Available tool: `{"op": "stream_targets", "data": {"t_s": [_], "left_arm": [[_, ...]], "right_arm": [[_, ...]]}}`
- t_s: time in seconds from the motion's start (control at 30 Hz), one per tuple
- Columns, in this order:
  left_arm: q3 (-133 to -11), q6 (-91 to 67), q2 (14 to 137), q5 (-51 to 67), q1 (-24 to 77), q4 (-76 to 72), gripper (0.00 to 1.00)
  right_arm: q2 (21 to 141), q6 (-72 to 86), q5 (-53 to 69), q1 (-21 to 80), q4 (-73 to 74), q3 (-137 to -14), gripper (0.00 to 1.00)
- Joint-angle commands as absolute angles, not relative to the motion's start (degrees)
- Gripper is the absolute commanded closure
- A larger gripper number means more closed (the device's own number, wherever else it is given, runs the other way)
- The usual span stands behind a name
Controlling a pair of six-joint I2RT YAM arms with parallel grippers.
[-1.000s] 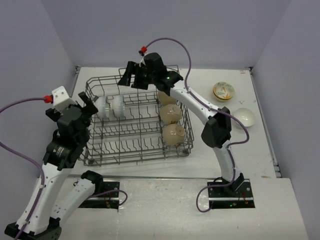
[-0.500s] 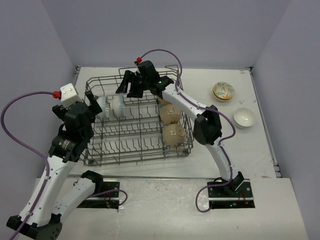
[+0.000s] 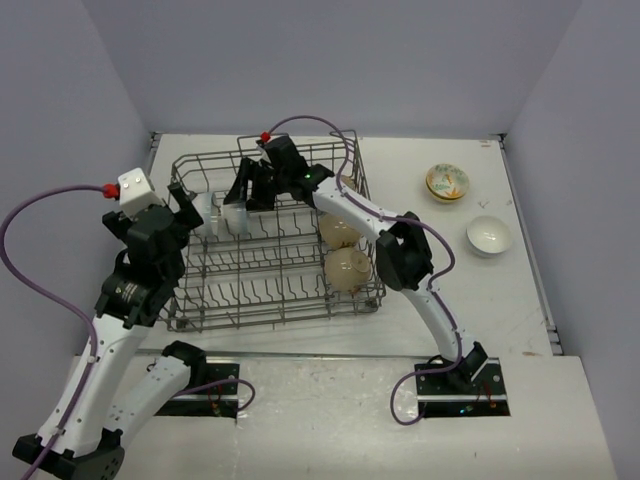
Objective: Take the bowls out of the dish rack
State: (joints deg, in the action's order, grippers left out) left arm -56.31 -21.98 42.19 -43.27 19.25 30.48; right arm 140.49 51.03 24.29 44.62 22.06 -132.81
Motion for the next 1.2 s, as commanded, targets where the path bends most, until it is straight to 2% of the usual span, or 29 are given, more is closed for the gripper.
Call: {"op": "stream_targets", "data": {"t_s": [0.0, 0.27, 0.5, 0.57, 0.8, 1.0, 1.17], "left_arm": [[-55.99, -22.06, 41.4, -43.59, 18.81, 28.39, 0.0], [-55.99, -21.97, 40.96, -43.42, 18.81, 28.3, 0.0], [-55.9, -21.88, 40.69, -42.89, 18.81, 28.12, 0.0], [-55.9, -21.8, 40.61, -42.8, 18.81, 28.04, 0.0], [-55.9, -21.71, 40.25, -42.71, 18.81, 28.04, 0.0], [-55.9, -21.62, 40.17, -42.63, 18.81, 27.95, 0.0], [-55.81, -21.62, 40.08, -42.89, 18.81, 27.86, 0.0]], "right_arm": [[142.21, 52.82, 28.74, 44.74, 19.34, -134.38, 0.34], [143.7, 56.25, 33.4, 43.86, 13.62, -132.71, 0.42], [143.7, 57.48, 34.8, 43.24, 11.17, -131.58, 0.54], [143.7, 57.74, 35.24, 43.15, 10.64, -131.31, 0.62], [144.14, 60.99, 38.05, 42.89, 6.34, -130.52, 0.79], [143.44, 63.8, 40.52, 42.37, 0.44, -128.5, 1.0], [142.56, 67.32, 42.36, 42.01, -6.76, -126.91, 1.0]]}}
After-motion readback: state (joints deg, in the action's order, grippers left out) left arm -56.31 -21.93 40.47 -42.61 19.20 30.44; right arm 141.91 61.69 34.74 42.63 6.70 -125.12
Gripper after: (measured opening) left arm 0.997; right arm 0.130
